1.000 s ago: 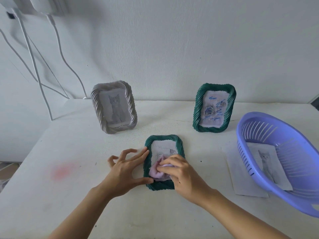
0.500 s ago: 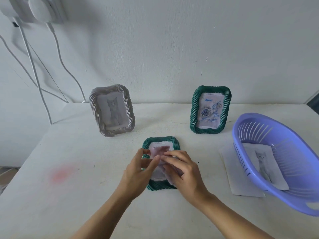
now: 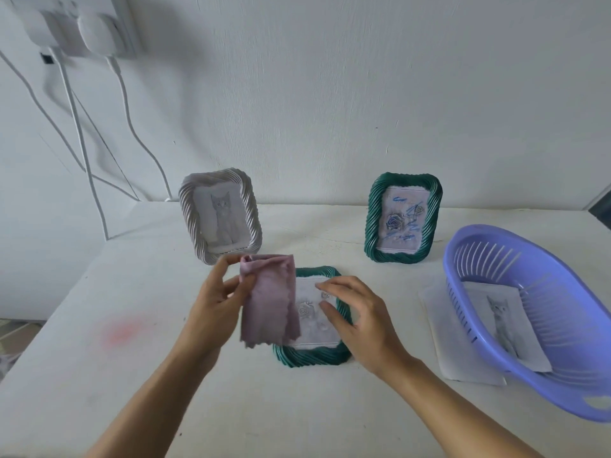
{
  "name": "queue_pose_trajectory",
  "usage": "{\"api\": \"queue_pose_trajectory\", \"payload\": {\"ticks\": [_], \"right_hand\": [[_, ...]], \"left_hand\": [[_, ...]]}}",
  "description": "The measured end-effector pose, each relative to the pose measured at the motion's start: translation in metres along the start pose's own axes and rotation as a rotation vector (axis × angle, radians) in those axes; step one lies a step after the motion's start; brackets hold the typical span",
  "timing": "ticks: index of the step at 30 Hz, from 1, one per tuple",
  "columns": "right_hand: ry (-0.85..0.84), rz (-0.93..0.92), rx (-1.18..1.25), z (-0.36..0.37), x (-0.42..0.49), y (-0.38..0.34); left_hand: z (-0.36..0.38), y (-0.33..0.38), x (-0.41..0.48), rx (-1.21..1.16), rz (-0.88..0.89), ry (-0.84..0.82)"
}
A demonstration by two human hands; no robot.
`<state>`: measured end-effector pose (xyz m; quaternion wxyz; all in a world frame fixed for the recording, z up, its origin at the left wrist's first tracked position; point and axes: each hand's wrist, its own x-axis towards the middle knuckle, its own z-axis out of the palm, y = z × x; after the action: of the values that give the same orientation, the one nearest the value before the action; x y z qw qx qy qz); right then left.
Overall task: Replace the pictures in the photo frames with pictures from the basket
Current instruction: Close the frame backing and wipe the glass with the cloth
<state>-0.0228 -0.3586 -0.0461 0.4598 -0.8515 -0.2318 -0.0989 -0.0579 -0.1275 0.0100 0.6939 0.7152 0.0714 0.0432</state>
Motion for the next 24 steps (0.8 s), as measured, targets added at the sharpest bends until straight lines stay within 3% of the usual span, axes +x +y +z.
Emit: {"api": "queue_pose_trajectory", "payload": {"ticks": [8,13,17,21,24], "right_hand": [[-0.035,0.238,-0.312,0.026,0.002,0.020],[-0.093,0.337,-0.435,0.040,-0.003,0.022],[-0.087,0.339,-0.483,0.046,-0.004,0.021],[-0.086,0.344,-0.498,0.048,-0.006,0.021],[-0.110,0.363,-0.483,0.048,-0.009,0.024]], "left_hand": [[-0.081,-0.036,0.025,0.168,-0.178,0.187],[-0.111,-0.065,0.035,0.670,-0.211,0.283],[-0.106,-0.076,0.025,1.070,-0.047,0.376],[-0.107,-0.087,0.013,1.271,0.213,0.380],[-0.108,-0.091,0.012,1.341,0.216,0.357]]}}
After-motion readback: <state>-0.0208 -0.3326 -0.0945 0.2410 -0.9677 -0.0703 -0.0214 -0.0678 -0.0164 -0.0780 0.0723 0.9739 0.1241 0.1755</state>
